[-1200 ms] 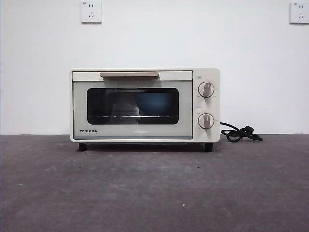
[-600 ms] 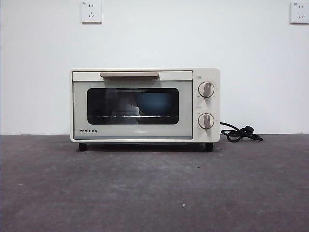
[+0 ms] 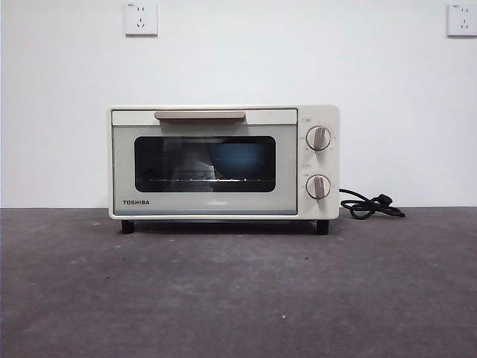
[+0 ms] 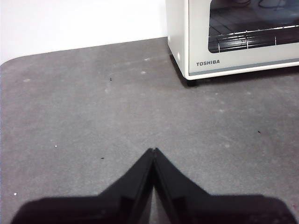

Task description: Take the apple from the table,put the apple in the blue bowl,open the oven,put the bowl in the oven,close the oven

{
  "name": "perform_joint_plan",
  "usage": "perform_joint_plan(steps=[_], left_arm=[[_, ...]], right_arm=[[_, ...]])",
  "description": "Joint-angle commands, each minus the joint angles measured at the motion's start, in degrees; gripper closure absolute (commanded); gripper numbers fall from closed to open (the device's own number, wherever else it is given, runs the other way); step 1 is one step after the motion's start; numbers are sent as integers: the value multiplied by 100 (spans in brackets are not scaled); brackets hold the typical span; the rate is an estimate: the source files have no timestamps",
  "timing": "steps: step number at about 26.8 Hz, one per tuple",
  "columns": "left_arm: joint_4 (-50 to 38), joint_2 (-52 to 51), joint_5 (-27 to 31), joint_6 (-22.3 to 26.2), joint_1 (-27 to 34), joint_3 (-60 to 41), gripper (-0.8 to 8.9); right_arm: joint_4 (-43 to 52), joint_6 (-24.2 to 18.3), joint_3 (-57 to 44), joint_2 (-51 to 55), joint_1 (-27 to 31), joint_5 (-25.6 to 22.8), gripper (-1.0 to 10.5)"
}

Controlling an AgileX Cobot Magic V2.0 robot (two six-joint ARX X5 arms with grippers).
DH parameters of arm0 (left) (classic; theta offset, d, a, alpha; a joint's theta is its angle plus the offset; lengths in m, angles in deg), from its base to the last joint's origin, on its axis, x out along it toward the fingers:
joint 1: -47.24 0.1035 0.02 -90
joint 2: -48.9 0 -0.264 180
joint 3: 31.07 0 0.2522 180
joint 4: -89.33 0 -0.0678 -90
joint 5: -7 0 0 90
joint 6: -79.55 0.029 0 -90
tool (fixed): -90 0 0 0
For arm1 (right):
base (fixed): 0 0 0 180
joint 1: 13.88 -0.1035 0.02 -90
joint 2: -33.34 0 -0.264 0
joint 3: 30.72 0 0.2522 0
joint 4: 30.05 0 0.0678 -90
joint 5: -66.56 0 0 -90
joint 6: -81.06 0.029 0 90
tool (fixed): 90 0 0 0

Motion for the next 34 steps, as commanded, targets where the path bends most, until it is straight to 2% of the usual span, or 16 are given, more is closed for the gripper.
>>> perform_joint_plan(steps=[1, 2, 4, 6, 9, 13, 18, 23, 29, 31, 34], left_arm=[[-28, 39, -2, -44, 7, -59, 817], [-28, 48, -4, -44, 7, -59, 817], [-28, 61, -2, -44, 7, -59, 817], [-28, 70, -4, -44, 7, -59, 817], [-28, 79, -4, -44, 7, -59, 817], [-28, 79, -4, -44, 7, -59, 817], [-28, 79, -2, -44, 7, -59, 817], [-28, 79, -4, -44, 7, -59, 817], [-28, 79, -4, -44, 7, -59, 817], [-31, 79, -2, -44, 7, -59, 817], [-28, 79, -4, -44, 7, -59, 817]], right_arm=[[39, -1080, -50, 20, 372, -131, 946], [140, -1283, -83, 20, 645, -81, 946], [981, -1449, -494, 247, 1298, 201, 946], [2463, -1464, -1405, 767, 1860, 461, 946], [4743, -1467, -3163, 1672, 2557, 472, 946], [6164, -1451, -5090, 2671, 3224, 645, 946], [6714, -1436, -6332, 3571, 3386, 787, 946], [6857, -1296, -7224, 4391, 3386, 1244, 946], [6677, -1292, -7748, 4959, 3530, 2175, 946], [6404, -1349, -7748, 5099, 3611, 2166, 946], [6168, -1333, -7748, 5233, 3646, 1812, 946]])
